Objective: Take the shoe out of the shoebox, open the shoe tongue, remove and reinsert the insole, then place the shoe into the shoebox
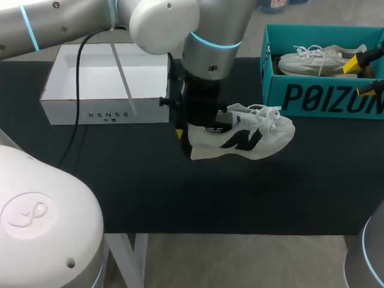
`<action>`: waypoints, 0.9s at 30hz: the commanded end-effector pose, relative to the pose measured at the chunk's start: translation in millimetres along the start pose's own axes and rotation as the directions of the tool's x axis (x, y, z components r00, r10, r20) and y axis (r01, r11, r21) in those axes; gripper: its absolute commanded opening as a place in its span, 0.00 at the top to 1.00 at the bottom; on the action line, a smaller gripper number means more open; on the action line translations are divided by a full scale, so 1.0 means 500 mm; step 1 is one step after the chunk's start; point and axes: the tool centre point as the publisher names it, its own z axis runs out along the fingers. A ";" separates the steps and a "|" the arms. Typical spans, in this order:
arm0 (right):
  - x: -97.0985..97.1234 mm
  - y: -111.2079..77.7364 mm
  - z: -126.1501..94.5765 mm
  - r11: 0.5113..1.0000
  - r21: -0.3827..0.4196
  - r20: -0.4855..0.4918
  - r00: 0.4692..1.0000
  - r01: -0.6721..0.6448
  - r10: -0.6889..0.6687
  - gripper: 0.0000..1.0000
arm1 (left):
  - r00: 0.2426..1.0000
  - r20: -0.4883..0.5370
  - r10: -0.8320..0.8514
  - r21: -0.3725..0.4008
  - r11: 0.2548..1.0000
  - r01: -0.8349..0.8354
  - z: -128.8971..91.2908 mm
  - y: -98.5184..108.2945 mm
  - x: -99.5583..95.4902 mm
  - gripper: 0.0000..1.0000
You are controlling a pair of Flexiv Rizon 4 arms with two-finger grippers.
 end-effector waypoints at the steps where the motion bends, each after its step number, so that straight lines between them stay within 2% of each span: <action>1: 0.000 -0.002 0.000 1.000 -0.001 0.003 1.000 -0.001 0.001 0.00 | 0.887 -0.126 0.445 -0.136 0.878 -0.460 -0.004 -0.008 0.002 1.00; 11: 0.000 -0.002 0.000 1.000 -0.001 0.003 1.000 -0.001 0.001 0.00 | 0.887 -0.126 0.445 -0.136 0.878 -0.460 -0.004 -0.008 0.002 1.00; 12: 0.000 -0.002 0.000 1.000 -0.001 0.003 1.000 -0.001 0.001 0.00 | 0.878 -0.130 0.461 -0.118 0.872 -0.475 0.005 -0.014 0.001 1.00; 13: 0.000 -0.002 0.000 1.000 -0.001 0.003 1.000 -0.001 0.001 0.00 | 0.876 -0.093 0.473 -0.103 0.871 -0.481 0.014 -0.011 0.006 1.00; 14: 0.000 -0.002 0.000 1.000 -0.001 0.003 1.000 -0.001 0.001 0.00 | 0.886 -0.057 0.460 -0.101 0.881 -0.463 0.017 -0.010 0.018 1.00; 16: 0.000 -0.002 0.000 1.000 -0.001 0.003 1.000 -0.001 0.001 0.00 | 0.894 -0.085 0.440 -0.109 0.888 -0.447 0.017 -0.008 0.037 1.00; 22: 0.000 -0.002 0.000 1.000 -0.001 0.003 1.000 -0.001 0.001 0.00 | 0.925 -0.063 0.374 -0.119 0.918 -0.379 0.015 0.012 0.093 1.00; 27: 0.000 -0.002 0.000 1.000 -0.001 0.003 1.000 -0.001 0.001 0.00 | 0.937 -0.032 0.348 -0.134 0.928 -0.349 0.019 0.050 0.147 1.00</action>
